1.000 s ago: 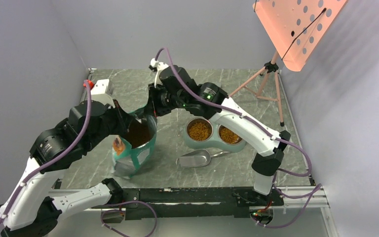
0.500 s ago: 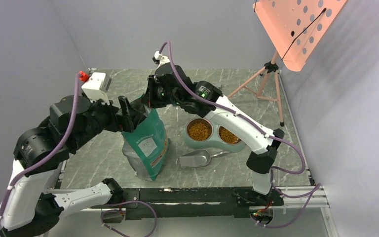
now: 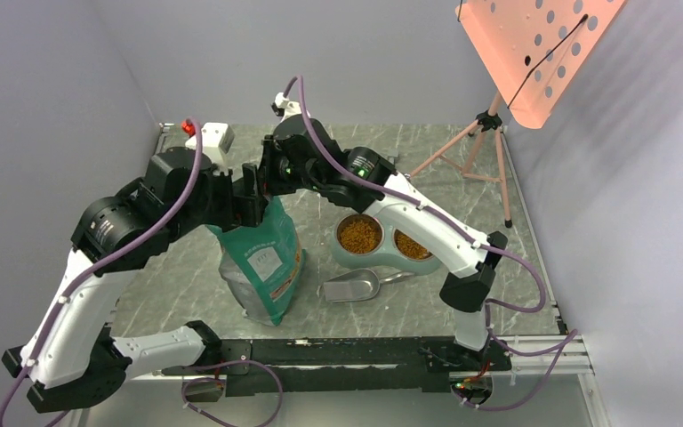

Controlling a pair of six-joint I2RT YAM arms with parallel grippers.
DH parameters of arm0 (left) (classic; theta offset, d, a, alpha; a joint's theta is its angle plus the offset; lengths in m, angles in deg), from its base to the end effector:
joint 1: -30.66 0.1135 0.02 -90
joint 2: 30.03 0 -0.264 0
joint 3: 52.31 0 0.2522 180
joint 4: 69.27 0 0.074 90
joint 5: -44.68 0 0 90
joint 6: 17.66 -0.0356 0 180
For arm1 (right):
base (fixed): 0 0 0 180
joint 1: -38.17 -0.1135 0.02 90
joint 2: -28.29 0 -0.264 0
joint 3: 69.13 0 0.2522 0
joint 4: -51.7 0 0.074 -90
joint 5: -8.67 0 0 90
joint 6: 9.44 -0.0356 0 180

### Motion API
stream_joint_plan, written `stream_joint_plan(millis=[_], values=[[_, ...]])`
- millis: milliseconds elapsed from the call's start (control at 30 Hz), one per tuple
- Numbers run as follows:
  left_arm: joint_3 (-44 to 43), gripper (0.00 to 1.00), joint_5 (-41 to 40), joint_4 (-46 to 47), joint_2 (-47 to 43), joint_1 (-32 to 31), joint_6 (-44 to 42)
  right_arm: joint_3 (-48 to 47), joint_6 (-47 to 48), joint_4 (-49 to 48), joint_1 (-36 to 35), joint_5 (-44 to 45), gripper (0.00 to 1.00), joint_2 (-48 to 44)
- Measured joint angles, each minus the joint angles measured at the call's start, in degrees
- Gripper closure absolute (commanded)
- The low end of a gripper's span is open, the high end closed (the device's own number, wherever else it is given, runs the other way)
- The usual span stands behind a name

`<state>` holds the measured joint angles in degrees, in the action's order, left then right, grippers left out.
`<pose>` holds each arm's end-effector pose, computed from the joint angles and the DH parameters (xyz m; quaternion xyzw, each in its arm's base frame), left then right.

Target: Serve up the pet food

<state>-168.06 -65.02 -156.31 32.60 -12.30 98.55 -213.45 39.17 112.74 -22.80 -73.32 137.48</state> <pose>0.1101 -0.0861 0.4897 0.0471 0.8720 -0.1386 0.4670 0.2039 0.3572 0.4602 -0.1073 0.8395 0.3753 0.3779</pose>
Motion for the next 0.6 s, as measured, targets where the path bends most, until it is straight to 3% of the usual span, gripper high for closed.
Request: stream_joint_plan(millis=[200, 367, 600], values=[[8.28, 0.02, 11.93, 8.92, -3.98, 4.59, 0.13, -0.04, 2.08, 0.35, 0.48, -1.97, 1.00, 0.00], [12.09, 0.20, 18.62, 15.08, -5.46, 5.07, 2.10, -0.24, 4.04, 1.16, 2.16, -6.80, 1.00, -0.04], [9.38, 0.20, 18.10, 14.75, -4.90, 4.85, 6.21, 7.43, 6.49, -2.08, 5.75, -11.26, 1.00, -4.52]])
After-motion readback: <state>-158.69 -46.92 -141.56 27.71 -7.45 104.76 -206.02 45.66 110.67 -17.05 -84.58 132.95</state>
